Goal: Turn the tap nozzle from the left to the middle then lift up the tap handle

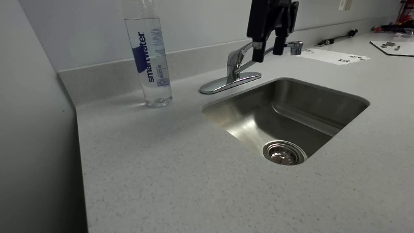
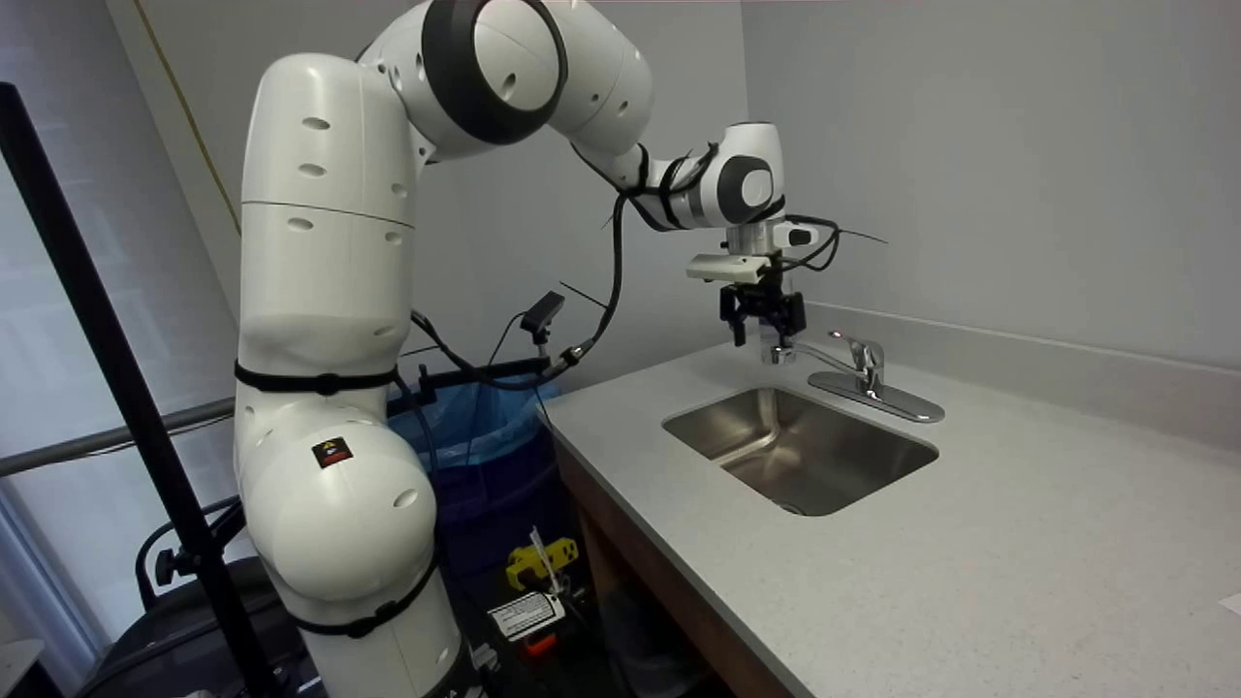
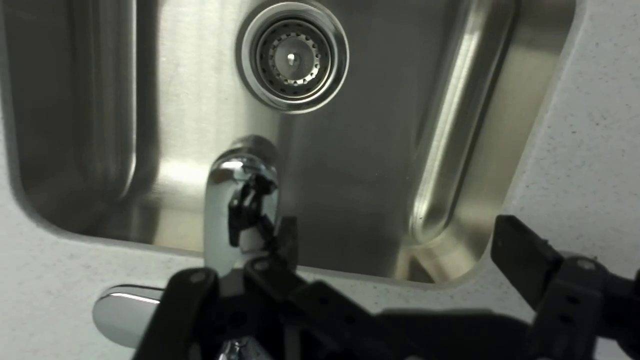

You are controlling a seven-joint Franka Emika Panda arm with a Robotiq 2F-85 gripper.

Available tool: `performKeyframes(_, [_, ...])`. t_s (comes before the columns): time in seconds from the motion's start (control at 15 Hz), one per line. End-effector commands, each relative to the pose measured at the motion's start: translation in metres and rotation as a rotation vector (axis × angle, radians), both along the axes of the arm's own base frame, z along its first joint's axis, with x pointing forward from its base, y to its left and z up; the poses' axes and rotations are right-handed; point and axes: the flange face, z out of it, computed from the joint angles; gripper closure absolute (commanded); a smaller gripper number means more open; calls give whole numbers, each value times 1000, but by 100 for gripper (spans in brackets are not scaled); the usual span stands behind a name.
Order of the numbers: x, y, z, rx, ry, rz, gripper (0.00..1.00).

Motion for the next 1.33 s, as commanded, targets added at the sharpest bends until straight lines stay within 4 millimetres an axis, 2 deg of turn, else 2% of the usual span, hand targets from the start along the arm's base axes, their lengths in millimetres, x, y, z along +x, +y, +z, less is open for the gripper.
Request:
performKeyframes(0.0, [-6,-25,-6,-72,19,-51,0])
performKeyframes(0.13, [-6,-24,-7,-64,9,-58,0])
performKeyframes(0.47, [-4,-4,-1,1,-29,-60,0])
performKeyframes(0.67, [4,7,8,43,-95,-67,0])
performKeyframes(1.0, [31,-9,48,63,-207,-111,0])
performKeyframes(1.27, [41,-26,71,56,-236,-126,0])
